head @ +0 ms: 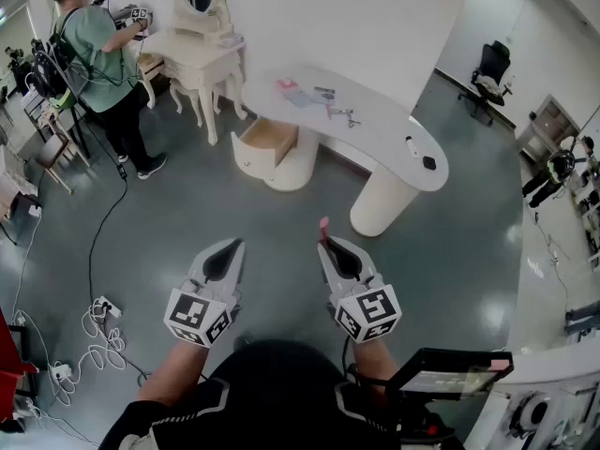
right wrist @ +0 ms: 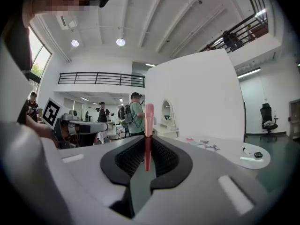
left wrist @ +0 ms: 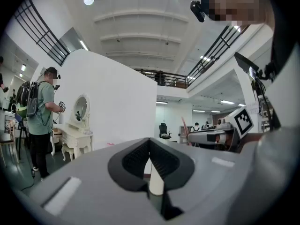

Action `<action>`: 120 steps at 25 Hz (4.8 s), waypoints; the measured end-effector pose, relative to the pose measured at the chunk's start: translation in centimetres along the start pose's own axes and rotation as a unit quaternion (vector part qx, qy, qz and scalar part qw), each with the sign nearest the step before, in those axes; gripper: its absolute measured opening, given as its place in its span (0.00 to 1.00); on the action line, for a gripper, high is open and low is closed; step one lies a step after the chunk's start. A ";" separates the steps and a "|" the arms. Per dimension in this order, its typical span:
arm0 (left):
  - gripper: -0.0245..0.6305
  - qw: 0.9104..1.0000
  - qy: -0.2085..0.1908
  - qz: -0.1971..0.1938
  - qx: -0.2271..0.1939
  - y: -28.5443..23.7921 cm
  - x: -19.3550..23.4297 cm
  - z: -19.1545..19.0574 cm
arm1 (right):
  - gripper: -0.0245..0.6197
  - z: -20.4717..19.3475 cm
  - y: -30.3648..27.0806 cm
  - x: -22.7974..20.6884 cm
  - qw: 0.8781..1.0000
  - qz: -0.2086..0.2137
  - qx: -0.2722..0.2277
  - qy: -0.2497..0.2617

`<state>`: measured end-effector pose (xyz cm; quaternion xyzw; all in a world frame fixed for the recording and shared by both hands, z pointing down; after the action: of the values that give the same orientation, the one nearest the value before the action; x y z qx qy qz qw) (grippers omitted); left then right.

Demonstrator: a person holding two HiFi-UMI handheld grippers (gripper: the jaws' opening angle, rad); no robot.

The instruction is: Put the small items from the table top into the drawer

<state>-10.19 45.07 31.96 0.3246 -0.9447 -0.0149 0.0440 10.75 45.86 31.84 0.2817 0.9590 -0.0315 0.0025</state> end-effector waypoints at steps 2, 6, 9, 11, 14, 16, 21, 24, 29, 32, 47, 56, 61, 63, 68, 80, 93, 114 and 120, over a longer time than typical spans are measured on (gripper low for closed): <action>0.04 1.000 -0.001 -0.001 0.000 0.0 0.1 -0.1 | 0.11 -0.1 0.0 -0.1 1.000 -0.002 0.000 -0.003; 0.04 1.000 -0.001 -0.003 0.000 0.2 0.1 0.1 | 0.11 0.0 0.1 -0.2 1.000 -0.006 -0.001 -0.004; 0.04 1.000 0.000 -0.002 -0.001 0.3 0.4 0.1 | 0.11 0.1 0.0 -0.2 1.000 -0.009 -0.002 -0.003; 0.04 1.000 0.003 -0.001 0.001 0.5 0.7 -0.1 | 0.11 0.1 -0.1 0.0 1.000 -0.010 -0.005 -0.005; 0.04 1.000 0.003 -0.003 0.001 0.7 1.1 -0.2 | 0.11 0.3 -0.3 0.3 1.000 -0.007 -0.013 -0.012; 0.04 1.000 0.004 -0.005 0.001 0.8 1.4 -0.2 | 0.11 0.6 -0.5 0.5 1.000 -0.007 -0.018 -0.017; 0.04 1.000 0.010 -0.011 -0.001 1.5 2.4 -0.3 | 0.11 1.0 -1.3 1.6 0.999 -0.013 -0.034 -0.016; 0.04 1.000 0.011 -0.014 -0.003 2.0 3.6 -0.2 | 0.11 1.1 -2.4 2.4 0.999 -0.013 -0.036 -0.019; 0.04 1.000 0.007 -0.026 -0.004 2.8 5.8 0.0 | 0.11 1.0 -4.5 3.8 0.999 -0.015 -0.032 -0.026; 0.04 0.999 0.009 -0.034 -0.005 3.3 7.4 0.2 | 0.11 1.1 -5.8 4.8 0.999 -0.018 -0.032 -0.025; 0.04 0.999 0.013 -0.034 0.000 0.1 11.2 -0.5 | 0.11 0.9 -11.1 3.3 0.999 0.003 -0.023 -0.026; 0.04 1.000 0.005 -0.003 0.005 -6.7 12.3 0.0 | 0.11 1.9 -15.1 -3.6 0.999 0.030 -0.033 -0.027; 0.04 1.000 0.012 0.005 0.013 -10.0 12.9 -0.4 | 0.11 1.8 -16.9 -6.9 0.998 0.035 -0.034 -0.034; 0.04 1.000 0.014 0.008 0.014 -11.4 13.2 -0.3 | 0.11 1.8 -17.6 -8.1 0.998 0.037 -0.034 -0.037; 0.04 1.000 0.011 0.012 0.017 -14.7 13.4 -0.1 | 0.11 1.8 -19.1 -11.0 0.997 0.049 -0.036 -0.043; 0.04 0.999 0.012 0.045 0.027 -23.2 12.4 -0.1 | 0.11 2.3 -21.2 -19.5 0.995 0.088 -0.029 -0.038; 0.04 0.998 0.007 0.041 0.047 -28.1 14.4 -0.8 | 0.11 1.6 -25.7 -23.0 0.993 0.103 -0.026 -0.050; 0.04 0.999 0.020 0.023 0.012 -32.1 29.0 0.7 | 0.11 4.0 -38.8 -21.4 0.997 0.073 -0.017 -0.022; 0.04 1.000 0.022 0.003 0.007 -33.8 33.2 0.7 | 0.11 4.1 -42.7 -21.4 0.999 0.051 -0.008 -0.019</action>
<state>-15.62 -2.01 31.81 0.3226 -0.9445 -0.0011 0.0625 5.64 -1.81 30.77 0.3291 0.9435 -0.0289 0.0248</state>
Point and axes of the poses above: the fingertips, and each gripper's own axes: y backward along the fingers, x to its left, z out of its top, the point moved 5 cm from there along y, backward along the fingers, and after that the axes turned 3 degrees about -x, right-handed, at the moved point
